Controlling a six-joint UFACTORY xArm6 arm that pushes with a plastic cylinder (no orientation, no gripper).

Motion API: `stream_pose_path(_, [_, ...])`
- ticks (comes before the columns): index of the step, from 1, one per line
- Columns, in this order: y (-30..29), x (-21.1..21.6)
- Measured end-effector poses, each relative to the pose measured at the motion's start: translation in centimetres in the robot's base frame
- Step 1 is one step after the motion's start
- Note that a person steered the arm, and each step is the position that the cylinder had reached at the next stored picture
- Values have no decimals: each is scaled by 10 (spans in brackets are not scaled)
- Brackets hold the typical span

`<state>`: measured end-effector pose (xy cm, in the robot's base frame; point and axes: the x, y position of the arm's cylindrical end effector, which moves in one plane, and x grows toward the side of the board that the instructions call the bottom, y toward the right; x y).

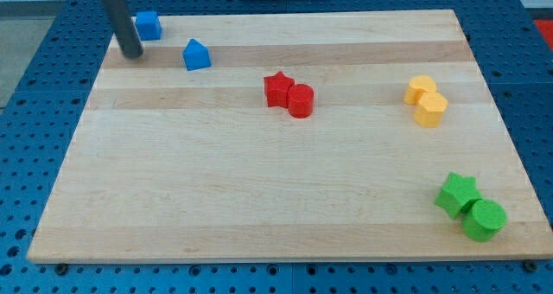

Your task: Move the red star to the right of the blue triangle

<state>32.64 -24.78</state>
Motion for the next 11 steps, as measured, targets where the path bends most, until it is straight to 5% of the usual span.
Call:
stream_pose_path(1, [82,86])
stream_pose_path(2, [190,101])
stream_pose_path(3, [230,86])
stream_pose_path(5, [204,52])
stream_pose_path(8, [292,16])
stream_pose_path(9, [252,-6])
stream_pose_path(10, [249,42])
stream_pose_path(11, [224,37])
